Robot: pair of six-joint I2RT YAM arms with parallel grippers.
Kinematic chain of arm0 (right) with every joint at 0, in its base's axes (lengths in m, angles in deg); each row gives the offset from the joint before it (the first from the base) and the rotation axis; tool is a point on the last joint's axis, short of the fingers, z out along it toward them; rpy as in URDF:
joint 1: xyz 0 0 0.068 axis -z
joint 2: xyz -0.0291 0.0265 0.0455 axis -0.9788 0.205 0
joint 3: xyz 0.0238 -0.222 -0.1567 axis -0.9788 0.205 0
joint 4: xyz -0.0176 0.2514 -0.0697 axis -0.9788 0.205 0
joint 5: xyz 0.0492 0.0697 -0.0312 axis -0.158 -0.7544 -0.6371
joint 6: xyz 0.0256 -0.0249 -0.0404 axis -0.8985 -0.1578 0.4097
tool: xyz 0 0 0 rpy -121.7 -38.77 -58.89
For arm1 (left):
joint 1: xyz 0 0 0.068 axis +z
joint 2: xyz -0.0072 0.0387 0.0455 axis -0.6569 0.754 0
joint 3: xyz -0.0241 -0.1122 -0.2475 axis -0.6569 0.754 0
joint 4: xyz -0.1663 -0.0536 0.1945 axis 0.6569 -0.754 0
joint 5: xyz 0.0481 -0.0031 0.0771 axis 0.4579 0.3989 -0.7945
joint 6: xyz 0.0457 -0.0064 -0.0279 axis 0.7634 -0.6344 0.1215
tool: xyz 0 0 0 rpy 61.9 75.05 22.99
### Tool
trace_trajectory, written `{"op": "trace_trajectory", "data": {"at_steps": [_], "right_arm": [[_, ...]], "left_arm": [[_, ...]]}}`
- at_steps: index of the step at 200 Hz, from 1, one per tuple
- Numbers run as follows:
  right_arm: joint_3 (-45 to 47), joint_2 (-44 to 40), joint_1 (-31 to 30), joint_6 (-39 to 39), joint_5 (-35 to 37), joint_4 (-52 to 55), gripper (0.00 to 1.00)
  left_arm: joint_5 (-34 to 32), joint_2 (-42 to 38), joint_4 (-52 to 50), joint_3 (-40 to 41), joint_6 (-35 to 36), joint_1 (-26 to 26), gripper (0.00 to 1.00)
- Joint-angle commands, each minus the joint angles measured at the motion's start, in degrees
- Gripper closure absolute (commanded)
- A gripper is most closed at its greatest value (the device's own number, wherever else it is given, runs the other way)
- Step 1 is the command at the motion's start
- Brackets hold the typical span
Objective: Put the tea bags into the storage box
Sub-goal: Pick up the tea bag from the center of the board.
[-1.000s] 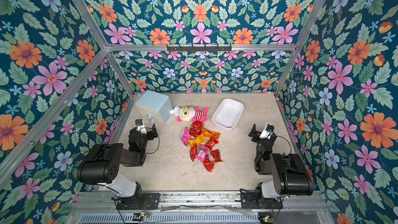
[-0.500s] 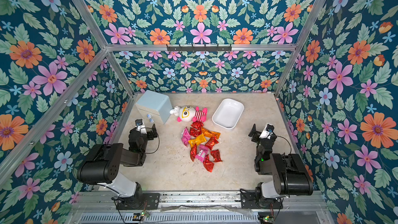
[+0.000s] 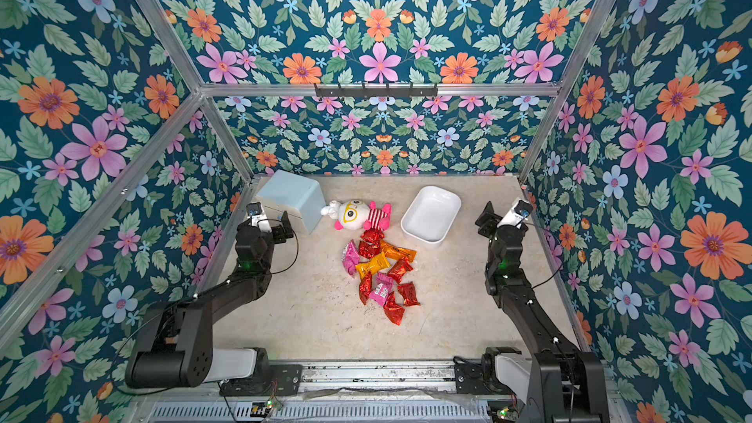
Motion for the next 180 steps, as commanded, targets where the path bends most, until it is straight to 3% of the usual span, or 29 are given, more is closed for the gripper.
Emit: {"op": "trace_trajectory", "data": {"at_steps": [1, 29, 46, 74, 122, 146, 180], "right_arm": [[-7.0, 2.2, -5.2, -8.5, -6.5, 26.2, 0.27], [-14.7, 7.0, -16.3, -15.1, -9.9, 40.7, 0.36], [-16.0, 9.0, -21.9, -17.3, -13.0, 46.3, 0.37], [-14.6, 10.8, -27.8, -18.3, -20.3, 52.4, 0.48], [-16.5, 17.5, -37.0, -18.7, -20.2, 55.4, 0.59], [-18.4, 21.9, -40.8, -19.6, -14.6, 58.2, 0.57], [-18.1, 24.2, -41.4, -21.6, -11.4, 58.8, 0.57]], "left_arm": [[-3.8, -2.7, -21.3, -5.7, -8.8, -2.9, 0.01], [-7.5, -2.6, -35.2, -12.4, -20.3, -11.6, 0.01], [-7.3, -2.3, -36.8, -12.6, -27.2, -16.6, 0.01], [-4.7, 0.3, -35.6, -12.5, -34.5, -21.3, 0.01], [-1.4, 8.1, -36.1, -18.7, -32.5, -24.8, 0.01], [-1.8, 8.7, -35.9, -19.2, -31.8, -24.8, 0.01], [-3.0, 8.0, -36.3, -18.2, -30.6, -24.8, 0.01]]}}
